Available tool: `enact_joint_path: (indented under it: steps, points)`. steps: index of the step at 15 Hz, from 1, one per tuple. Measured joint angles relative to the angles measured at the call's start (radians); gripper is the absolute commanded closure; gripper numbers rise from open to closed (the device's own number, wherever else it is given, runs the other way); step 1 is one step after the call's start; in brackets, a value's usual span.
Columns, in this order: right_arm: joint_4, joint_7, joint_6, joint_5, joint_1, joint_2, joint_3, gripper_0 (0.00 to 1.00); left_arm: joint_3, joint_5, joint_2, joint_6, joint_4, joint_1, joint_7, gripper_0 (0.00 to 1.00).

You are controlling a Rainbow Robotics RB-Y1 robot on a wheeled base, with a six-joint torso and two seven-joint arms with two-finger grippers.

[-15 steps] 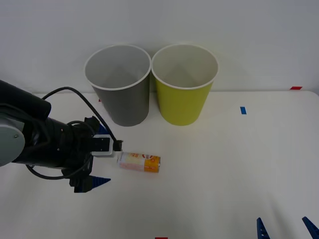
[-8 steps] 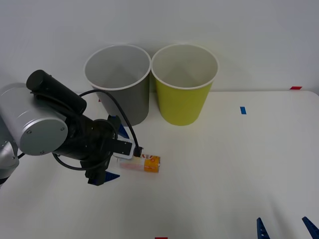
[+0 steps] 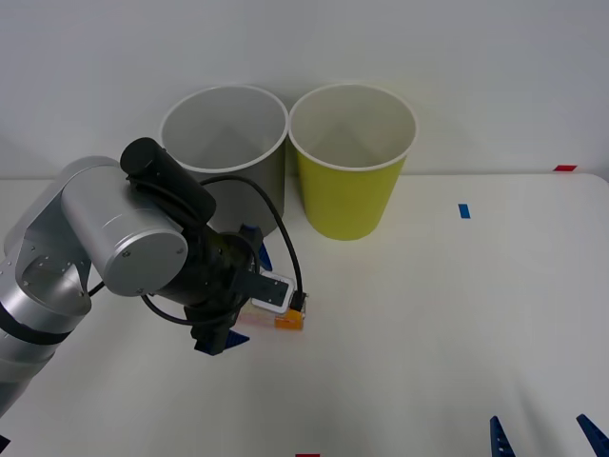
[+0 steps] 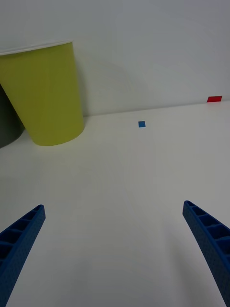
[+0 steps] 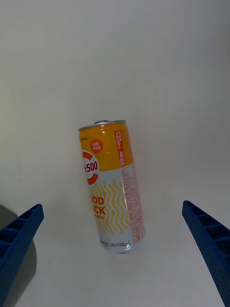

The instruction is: Put cans in the gray bin and PET bottles in the light green bin.

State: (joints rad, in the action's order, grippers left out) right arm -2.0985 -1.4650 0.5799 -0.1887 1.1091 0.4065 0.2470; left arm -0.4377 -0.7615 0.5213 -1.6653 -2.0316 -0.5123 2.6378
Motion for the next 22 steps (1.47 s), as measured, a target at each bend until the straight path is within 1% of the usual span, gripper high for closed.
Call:
enact_joint_path:
  steps: [3, 9, 11, 18, 21, 22]
  points:
    - [0.000, 0.000, 0.000, 0.000, 0.000, 0.000, 0.000, 0.00, -0.014, 0.026, -0.020, -0.001, 0.012, -0.002, 0.000, 0.00]
    - [0.000, 0.000, 0.000, 0.000, 0.000, 0.000, 0.000, 0.00, -0.021, 0.051, -0.080, 0.001, 0.089, -0.007, 0.022, 0.01]
    - [0.000, 0.000, 0.000, 0.000, 0.000, 0.000, 0.000, 0.00, -0.058, 0.066, -0.080, 0.022, 0.116, -0.023, 0.022, 0.01]
    - [0.000, 0.000, 0.000, 0.000, 0.000, 0.000, 0.000, 0.00, -0.104, 0.114, -0.086, 0.062, 0.174, -0.036, 0.019, 0.01]
    - [0.000, 0.000, 0.000, 0.000, 0.000, 0.000, 0.000, 0.00, -0.116, 0.115, -0.065, 0.079, 0.183, -0.036, 0.016, 0.01]
    - [0.000, 0.000, 0.000, 0.000, 0.000, 0.000, 0.000, 0.00, -0.142, 0.115, -0.049, 0.117, 0.183, -0.036, 0.011, 0.01]
